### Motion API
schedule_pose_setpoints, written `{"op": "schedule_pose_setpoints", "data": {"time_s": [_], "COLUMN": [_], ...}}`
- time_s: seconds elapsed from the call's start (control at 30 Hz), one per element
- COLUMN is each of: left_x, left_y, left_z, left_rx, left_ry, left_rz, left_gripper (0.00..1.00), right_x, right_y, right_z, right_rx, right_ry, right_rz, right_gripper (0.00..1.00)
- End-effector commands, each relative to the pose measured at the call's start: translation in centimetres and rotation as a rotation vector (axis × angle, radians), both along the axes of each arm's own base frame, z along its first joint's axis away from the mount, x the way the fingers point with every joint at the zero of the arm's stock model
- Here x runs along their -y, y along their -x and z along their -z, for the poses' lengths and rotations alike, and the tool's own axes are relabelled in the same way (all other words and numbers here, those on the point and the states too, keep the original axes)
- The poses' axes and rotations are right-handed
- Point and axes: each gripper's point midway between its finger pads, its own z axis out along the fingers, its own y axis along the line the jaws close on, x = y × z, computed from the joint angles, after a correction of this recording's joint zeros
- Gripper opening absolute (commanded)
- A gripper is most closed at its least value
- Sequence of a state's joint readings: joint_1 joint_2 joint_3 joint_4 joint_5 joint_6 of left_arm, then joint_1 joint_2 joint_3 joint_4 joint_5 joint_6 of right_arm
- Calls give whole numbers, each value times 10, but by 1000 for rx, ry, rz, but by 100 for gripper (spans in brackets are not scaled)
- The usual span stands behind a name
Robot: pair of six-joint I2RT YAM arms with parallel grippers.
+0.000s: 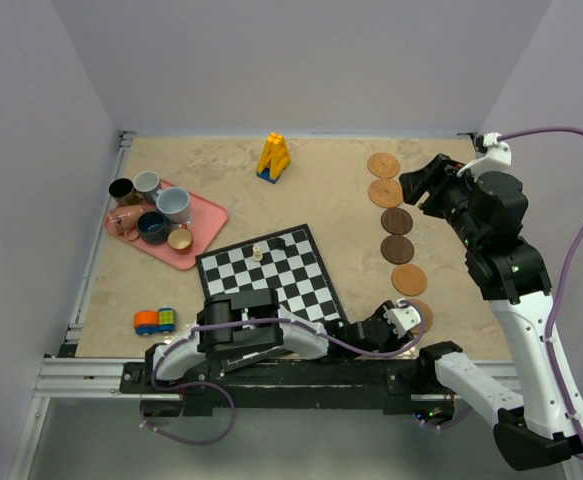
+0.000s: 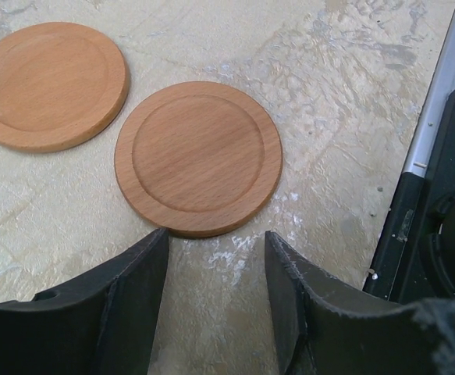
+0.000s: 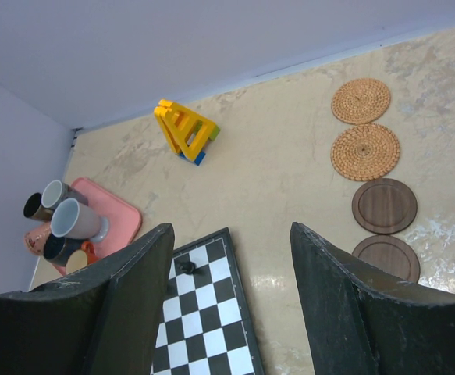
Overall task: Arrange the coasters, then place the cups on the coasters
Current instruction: Move the coaster to the corner of the board.
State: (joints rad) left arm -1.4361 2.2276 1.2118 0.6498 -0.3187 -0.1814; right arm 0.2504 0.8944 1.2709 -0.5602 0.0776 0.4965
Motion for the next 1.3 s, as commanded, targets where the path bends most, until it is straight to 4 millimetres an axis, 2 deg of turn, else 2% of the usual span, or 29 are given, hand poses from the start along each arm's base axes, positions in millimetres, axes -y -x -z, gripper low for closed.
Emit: {"op": "schedule_pose_setpoints", "data": {"time_s": [0.0,0.3,1.0,1.17,1.27], "left_x": [-19,-20,-28,-28,-29], "left_y": [-7,-14,-30,-26,-21], "left_z": [42,50,51,47,34], "left_rx": [-15,-19,-28,-30,-24], "left_ry": [-120,-138,-140,-118,-76], "left_rz": [-53,-94,-184,-156,-125], "left_gripper": [56,56,56,58,63], "right_x": [-2,-2,-3,-3,-2], "right_y": [3,2,0,-1,-1], "right_z": [-12,-9,-4,-4,-4], "right_rx": [46,42,34,33,35], "right_ry": [-8,-4,1,3,5], "right_rz": [-17,-19,-23,-18,-14], "right_gripper": [66,66,66,66,68]}}
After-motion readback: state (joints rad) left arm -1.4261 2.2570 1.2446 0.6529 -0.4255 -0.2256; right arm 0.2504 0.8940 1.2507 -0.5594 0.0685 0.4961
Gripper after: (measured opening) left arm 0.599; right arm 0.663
